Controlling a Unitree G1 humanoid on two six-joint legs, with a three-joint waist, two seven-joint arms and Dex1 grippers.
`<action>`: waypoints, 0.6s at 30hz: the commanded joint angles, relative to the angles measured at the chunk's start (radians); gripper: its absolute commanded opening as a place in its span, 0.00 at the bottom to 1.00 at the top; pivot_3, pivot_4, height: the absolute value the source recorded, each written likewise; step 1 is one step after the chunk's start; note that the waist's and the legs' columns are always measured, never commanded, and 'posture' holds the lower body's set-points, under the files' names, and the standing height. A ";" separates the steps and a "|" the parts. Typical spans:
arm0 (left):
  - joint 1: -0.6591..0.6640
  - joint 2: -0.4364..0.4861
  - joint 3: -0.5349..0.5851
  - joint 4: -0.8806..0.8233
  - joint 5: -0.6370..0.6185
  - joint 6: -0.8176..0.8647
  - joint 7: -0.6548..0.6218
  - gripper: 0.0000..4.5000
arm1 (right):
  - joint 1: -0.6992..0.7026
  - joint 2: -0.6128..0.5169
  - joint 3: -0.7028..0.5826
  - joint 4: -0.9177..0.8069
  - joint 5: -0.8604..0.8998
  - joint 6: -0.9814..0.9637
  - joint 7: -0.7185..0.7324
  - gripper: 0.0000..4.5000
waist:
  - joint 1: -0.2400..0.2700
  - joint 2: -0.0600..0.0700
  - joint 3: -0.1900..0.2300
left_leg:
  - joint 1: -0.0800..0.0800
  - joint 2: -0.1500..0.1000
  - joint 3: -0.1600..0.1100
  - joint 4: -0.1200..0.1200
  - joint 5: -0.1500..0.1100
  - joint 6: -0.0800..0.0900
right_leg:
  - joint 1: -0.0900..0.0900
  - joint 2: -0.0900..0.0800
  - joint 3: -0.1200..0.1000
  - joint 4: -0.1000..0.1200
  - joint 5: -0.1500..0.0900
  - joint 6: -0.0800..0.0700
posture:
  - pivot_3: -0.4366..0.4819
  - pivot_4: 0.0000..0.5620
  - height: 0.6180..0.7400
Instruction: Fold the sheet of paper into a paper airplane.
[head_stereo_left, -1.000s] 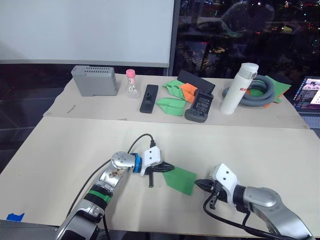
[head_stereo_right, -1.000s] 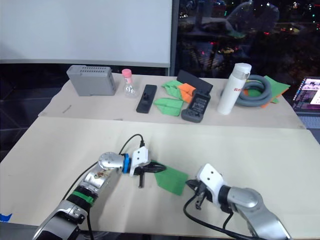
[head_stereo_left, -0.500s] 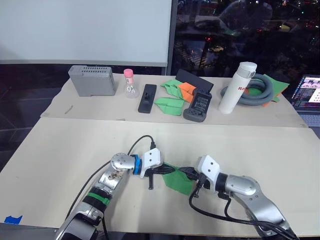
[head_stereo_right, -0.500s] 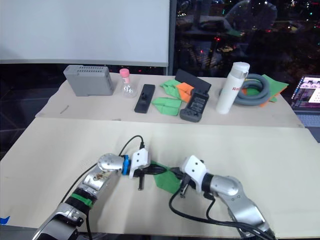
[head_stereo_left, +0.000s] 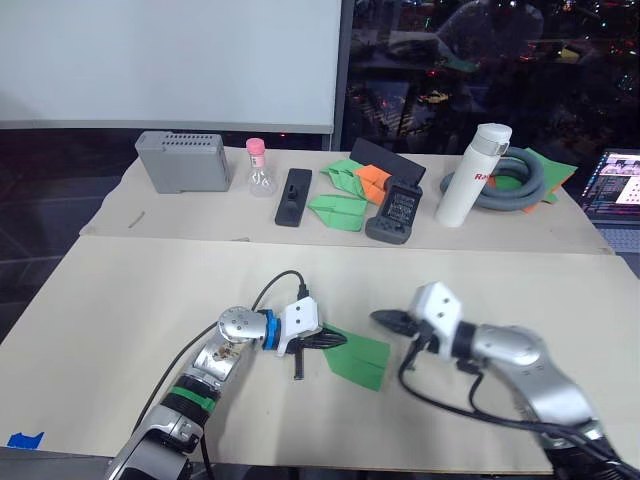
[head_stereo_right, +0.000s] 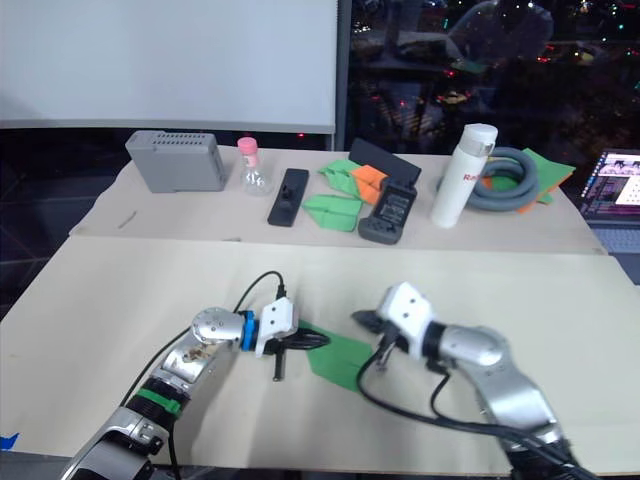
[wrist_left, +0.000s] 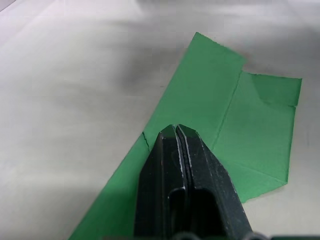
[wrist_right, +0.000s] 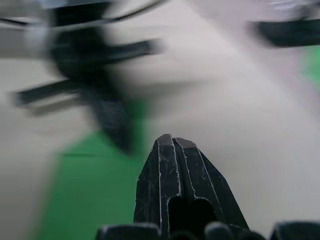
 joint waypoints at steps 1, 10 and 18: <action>0.010 0.013 -0.020 0.055 0.024 0.018 -0.016 0.00 | 0.004 0.026 0.045 0.050 -0.052 -0.053 -0.027 0.01 | 0.000 0.000 0.000 | 0.000 -0.001 0.000 0.000 0.000 0.000 | 0.000 0.000 0.000 0.000 0.000 0.000 | 0.48 0.27 1.00; 0.013 0.017 -0.023 0.073 0.040 -0.002 -0.005 0.00 | 0.054 0.042 0.091 0.170 -0.108 -0.140 -0.015 0.01 | -0.001 0.001 -0.001 | 0.003 0.000 0.000 0.000 0.000 0.000 | 0.002 0.000 0.000 0.000 0.000 0.000 | 0.48 0.27 1.00; 0.005 0.014 -0.030 0.097 0.045 -0.020 0.000 0.00 | 0.141 -0.014 0.043 0.179 -0.106 -0.192 -0.008 0.01 | 0.000 0.001 -0.001 | 0.012 0.001 -0.001 -0.002 -0.001 0.000 | 0.012 0.000 -0.001 -0.003 0.000 0.000 | 0.48 0.27 1.00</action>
